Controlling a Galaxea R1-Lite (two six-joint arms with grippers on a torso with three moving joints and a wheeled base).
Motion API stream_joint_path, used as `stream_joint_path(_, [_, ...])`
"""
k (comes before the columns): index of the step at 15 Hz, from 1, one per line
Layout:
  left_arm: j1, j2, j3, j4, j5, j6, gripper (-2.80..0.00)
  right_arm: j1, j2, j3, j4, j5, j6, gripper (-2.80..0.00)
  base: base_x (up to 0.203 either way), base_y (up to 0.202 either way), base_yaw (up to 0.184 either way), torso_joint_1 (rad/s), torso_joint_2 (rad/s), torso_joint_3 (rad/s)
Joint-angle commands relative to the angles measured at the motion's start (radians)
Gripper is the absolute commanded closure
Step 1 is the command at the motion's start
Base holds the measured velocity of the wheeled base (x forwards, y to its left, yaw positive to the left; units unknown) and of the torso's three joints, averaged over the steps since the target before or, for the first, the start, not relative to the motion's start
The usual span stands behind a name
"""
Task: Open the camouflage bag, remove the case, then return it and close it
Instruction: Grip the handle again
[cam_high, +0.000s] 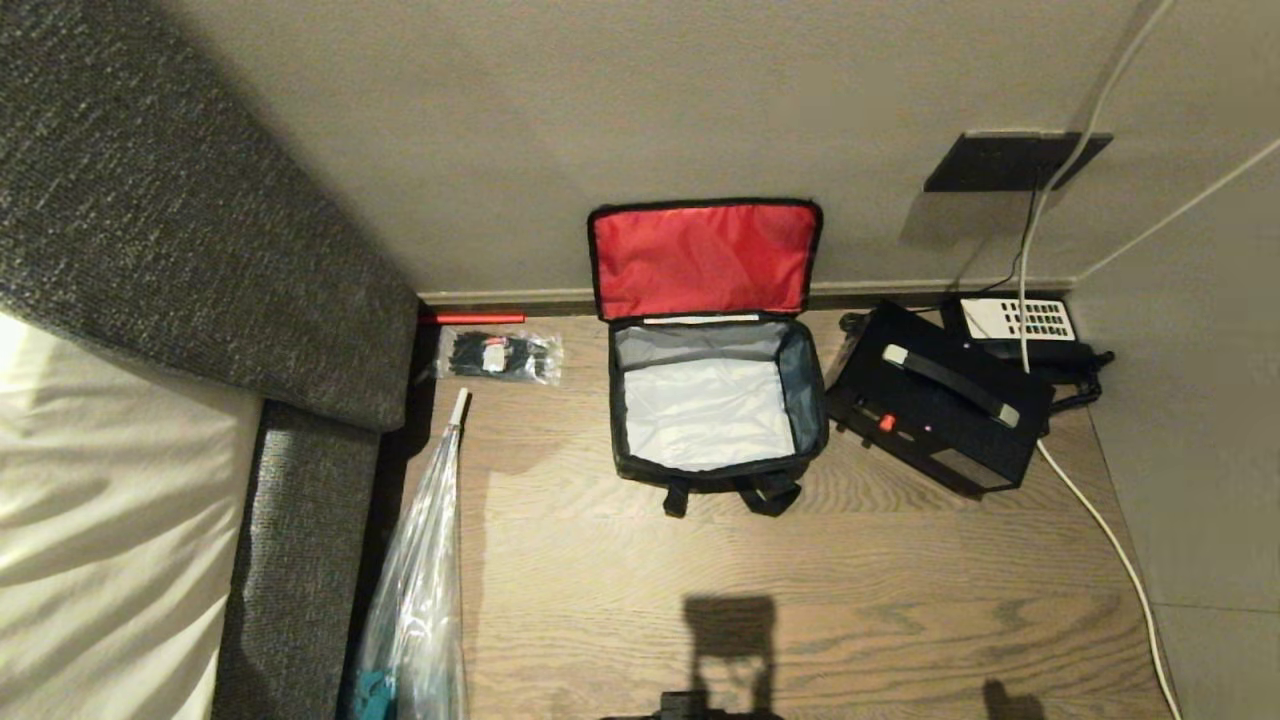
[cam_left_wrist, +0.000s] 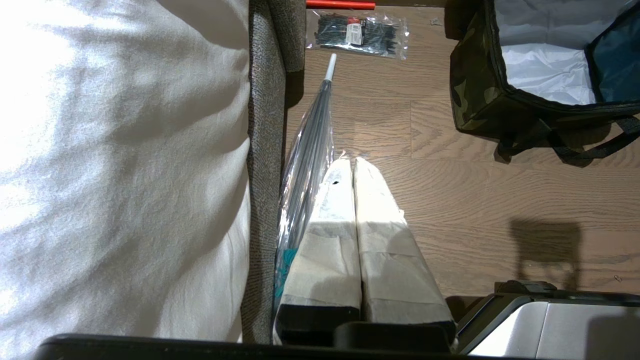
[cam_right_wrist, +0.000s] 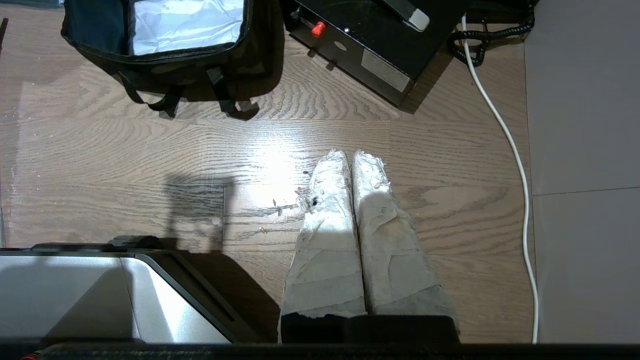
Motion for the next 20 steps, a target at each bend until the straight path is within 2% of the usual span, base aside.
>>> stream_joint_path(1, [0.001, -0.002, 0.002, 0.000, 0.000, 0.000, 0.00, 0.000, 0.003, 0.000, 0.000, 0.000, -0.001, 0.00, 0.000, 0.000, 0.000, 0.000, 0.00, 0.000])
stream_joint_path(20, [0.001, -0.002, 0.002, 0.000, 0.000, 0.000, 0.00, 0.000, 0.003, 0.000, 0.000, 0.000, -0.001, 0.00, 0.000, 0.000, 0.000, 0.000, 0.00, 0.000])
